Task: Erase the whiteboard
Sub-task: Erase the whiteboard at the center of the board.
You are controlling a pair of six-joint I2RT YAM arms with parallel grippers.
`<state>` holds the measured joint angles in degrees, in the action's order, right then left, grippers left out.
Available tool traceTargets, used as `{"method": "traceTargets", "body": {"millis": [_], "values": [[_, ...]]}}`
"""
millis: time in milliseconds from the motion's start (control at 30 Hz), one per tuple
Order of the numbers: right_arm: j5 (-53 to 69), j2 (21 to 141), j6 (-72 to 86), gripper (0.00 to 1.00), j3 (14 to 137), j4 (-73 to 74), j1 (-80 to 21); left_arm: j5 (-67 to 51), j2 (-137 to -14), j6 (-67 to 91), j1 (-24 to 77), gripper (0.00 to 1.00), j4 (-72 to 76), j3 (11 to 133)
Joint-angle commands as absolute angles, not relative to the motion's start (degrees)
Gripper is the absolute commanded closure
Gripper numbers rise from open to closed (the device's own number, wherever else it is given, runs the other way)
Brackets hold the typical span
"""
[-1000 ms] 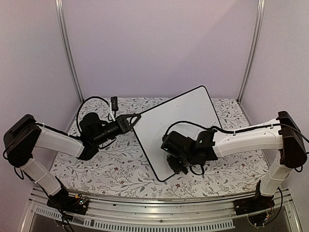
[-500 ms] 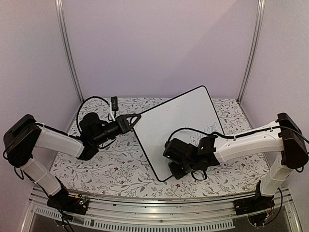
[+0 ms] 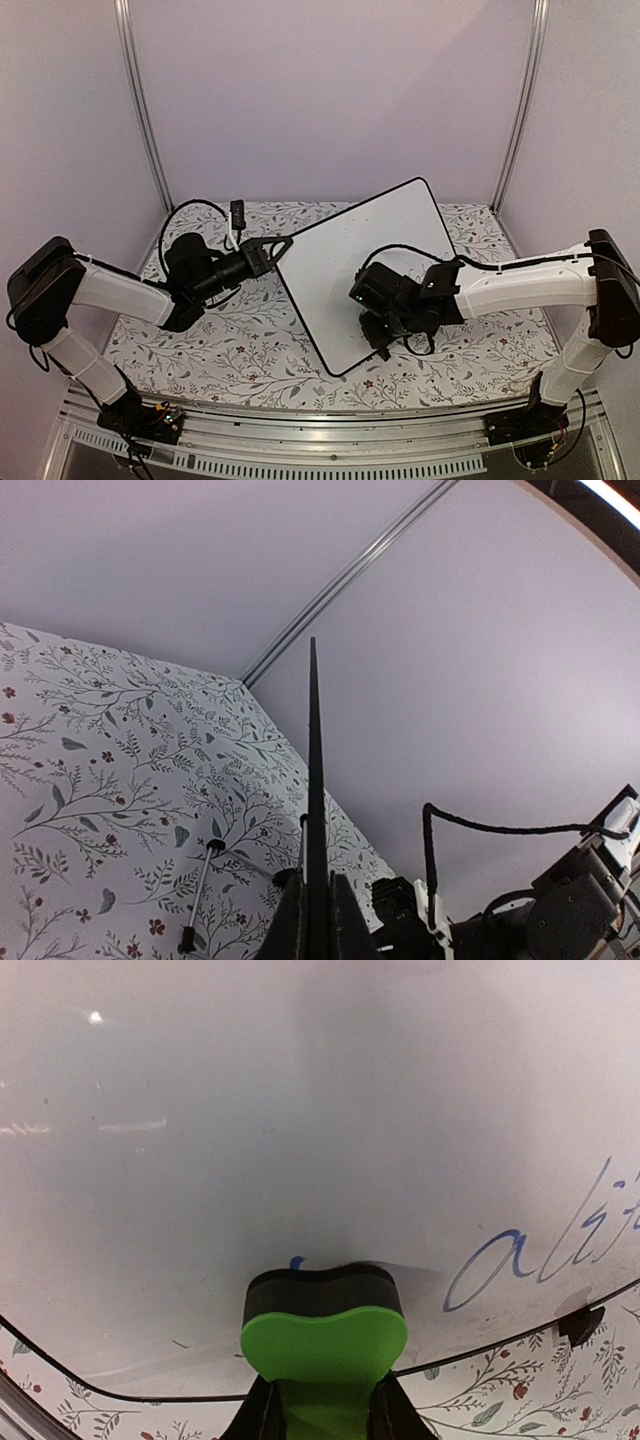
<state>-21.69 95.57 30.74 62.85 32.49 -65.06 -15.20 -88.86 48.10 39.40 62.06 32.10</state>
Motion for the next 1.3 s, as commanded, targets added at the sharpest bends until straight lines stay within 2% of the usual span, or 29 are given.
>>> {"method": "traceTargets", "body": {"millis": [0, 233, 700, 1267], "values": [[-24.4, 93.9, 29.2, 1.00, 64.8, 31.8, -62.6, -20.8, -89.8, 48.1, 41.7, 1.00, 60.3, 32.1], [-17.9, 96.6, 30.2, 1.00, 61.9, 28.4, -63.5, -20.8, -90.1, 48.2, 41.7, 1.00, 60.2, 32.2], [-16.1, 95.3, 37.7, 1.00, 57.0, 31.3, -69.0, -21.1, -90.2, 48.3, 41.7, 1.00, 60.4, 32.2], [-22.4, 93.4, 33.4, 1.00, 61.5, 30.8, -62.0, -20.9, -90.7, 48.4, 41.7, 1.00, 60.5, 32.3]]}}
